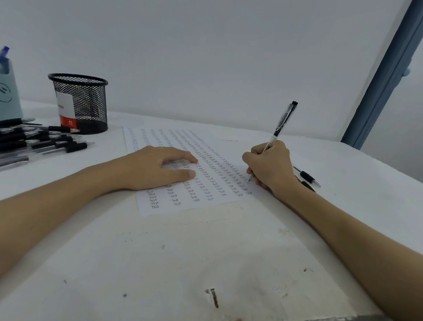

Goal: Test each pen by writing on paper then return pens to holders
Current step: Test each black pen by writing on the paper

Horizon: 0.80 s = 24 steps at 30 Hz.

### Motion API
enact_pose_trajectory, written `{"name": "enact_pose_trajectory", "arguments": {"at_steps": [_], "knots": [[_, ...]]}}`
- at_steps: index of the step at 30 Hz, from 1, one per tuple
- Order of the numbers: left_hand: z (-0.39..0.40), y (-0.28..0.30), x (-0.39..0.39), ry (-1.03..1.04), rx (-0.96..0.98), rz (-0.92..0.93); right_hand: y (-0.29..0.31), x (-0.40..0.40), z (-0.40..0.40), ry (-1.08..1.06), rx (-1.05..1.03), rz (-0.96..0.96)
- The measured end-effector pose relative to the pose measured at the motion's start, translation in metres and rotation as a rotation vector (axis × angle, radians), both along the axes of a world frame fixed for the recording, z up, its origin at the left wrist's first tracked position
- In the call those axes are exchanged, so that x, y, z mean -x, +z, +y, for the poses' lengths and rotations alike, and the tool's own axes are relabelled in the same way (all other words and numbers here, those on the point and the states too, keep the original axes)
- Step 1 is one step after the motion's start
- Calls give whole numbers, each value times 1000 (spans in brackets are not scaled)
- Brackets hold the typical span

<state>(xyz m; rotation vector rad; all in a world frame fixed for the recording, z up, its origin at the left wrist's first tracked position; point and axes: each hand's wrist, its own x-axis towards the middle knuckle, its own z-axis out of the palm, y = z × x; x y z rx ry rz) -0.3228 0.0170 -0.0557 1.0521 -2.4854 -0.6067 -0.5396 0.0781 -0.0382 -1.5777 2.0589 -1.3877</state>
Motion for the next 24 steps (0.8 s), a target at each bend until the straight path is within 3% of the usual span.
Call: {"name": "enact_pose_trajectory", "arguments": {"at_steps": [9, 15, 24], "knots": [[1, 0, -1, 4, -6, 7, -1, 1, -1, -6, 5, -30], [1, 6, -2, 3, -18, -64, 15, 5, -1, 73, -41, -365], [5, 27, -20, -14, -197, -125, 23, 12, 4, 228, -80, -343]]}}
